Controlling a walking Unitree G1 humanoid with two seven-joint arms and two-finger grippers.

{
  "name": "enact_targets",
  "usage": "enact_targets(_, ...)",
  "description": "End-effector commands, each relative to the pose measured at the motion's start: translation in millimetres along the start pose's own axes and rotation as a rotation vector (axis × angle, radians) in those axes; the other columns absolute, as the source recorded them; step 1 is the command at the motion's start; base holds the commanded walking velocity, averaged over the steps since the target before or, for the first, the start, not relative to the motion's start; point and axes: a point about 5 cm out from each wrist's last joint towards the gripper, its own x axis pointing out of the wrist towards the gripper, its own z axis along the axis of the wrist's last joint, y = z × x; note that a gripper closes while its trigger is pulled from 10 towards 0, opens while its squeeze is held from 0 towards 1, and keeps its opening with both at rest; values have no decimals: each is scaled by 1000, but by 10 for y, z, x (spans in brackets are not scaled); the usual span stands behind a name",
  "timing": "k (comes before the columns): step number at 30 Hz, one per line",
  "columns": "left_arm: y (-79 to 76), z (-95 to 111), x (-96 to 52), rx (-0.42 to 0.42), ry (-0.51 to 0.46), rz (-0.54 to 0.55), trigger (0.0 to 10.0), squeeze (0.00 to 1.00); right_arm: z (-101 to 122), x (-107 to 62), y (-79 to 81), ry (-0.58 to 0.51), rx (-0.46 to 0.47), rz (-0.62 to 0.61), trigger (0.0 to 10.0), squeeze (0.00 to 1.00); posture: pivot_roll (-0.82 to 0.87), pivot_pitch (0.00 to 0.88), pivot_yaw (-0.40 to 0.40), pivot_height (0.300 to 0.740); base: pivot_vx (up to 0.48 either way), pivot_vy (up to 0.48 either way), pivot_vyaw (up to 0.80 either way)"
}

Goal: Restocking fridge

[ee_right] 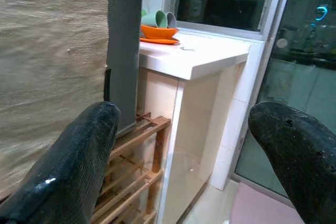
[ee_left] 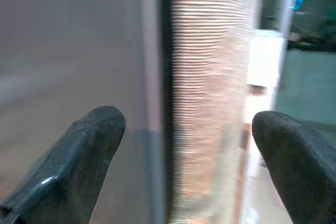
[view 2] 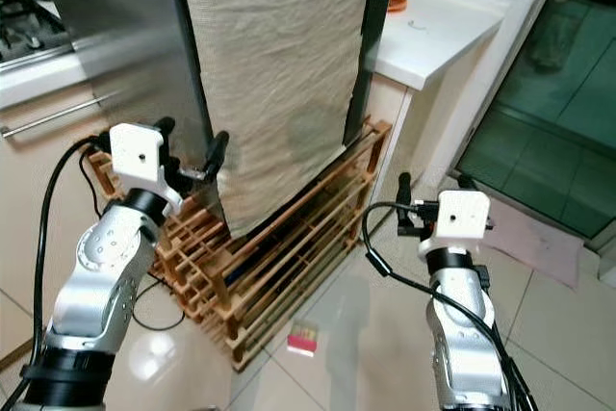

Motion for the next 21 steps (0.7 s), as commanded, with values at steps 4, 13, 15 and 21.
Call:
enact_targets(4, -116, 69, 42, -38, 10, -88, 10000, 0, -19, 1, -67, 10, -4, -12, 10000, 0, -39, 0, -29, 740, 0, 0, 0)
enact_targets(13, -115, 41, 169, 12, 61, -86, 10000, 0, -1, -5, -77, 9, -3, -2, 10000, 0, -58, 0, -20, 740, 0, 0, 0)
enact_targets(15, -67, 59, 201, 31, 53, -37, 10000, 0, -6, -9, -83, 12, -4, -5, 10000, 0, -63, 0, -17, 740, 0, 0, 0)
enact_targets(21, 13, 150, 100, 13, 7, -15, 10000, 0, -25, -39, -112, 20, -9, -12, 10000, 0, -59, 0, -20, 740, 0, 0, 0)
